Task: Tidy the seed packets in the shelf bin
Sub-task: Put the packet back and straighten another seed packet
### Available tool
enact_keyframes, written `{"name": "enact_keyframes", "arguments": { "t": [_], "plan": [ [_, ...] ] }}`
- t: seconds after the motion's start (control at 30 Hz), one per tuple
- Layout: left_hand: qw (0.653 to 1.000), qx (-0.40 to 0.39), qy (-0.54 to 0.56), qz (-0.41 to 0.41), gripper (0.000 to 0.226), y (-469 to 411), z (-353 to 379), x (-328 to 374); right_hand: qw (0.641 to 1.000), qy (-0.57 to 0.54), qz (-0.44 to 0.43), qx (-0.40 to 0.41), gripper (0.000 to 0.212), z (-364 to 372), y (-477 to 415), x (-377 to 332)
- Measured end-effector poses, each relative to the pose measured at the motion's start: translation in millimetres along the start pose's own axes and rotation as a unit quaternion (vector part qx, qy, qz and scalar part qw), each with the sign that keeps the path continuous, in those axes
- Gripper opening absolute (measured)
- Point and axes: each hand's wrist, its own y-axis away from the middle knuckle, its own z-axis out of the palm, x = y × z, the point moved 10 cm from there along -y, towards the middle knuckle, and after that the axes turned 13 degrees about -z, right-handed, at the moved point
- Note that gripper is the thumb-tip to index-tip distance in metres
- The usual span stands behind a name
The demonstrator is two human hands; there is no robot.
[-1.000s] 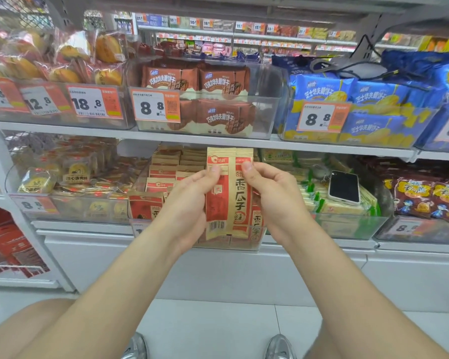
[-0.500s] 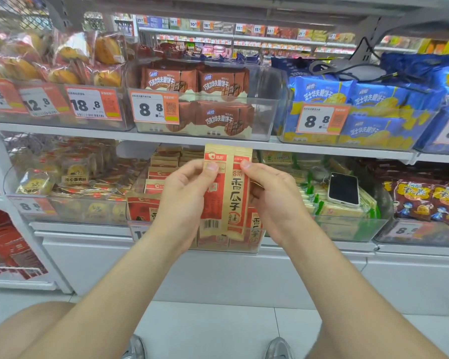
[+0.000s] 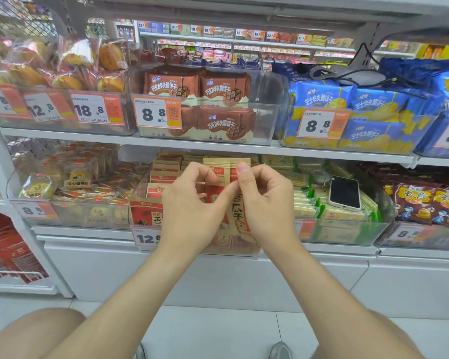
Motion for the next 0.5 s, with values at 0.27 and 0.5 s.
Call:
{"name": "enact_keyframes", "arguments": {
  "t": [0.27,0.5],
  "plan": [
    [0.981,-0.124,0.121,-0.090,0.021,-8.7,19.5,-13.3,0.996,0.051,-0.056,0.036,0.035,-0.8,6.9,-16.1],
    [0.956,-0.191,0.166,-0.148,0.023,-5.2,21.5,-17.2,0.998,-0.041,0.026,0.037,0.041,0.0,6.7,1.8]
  ]
}}
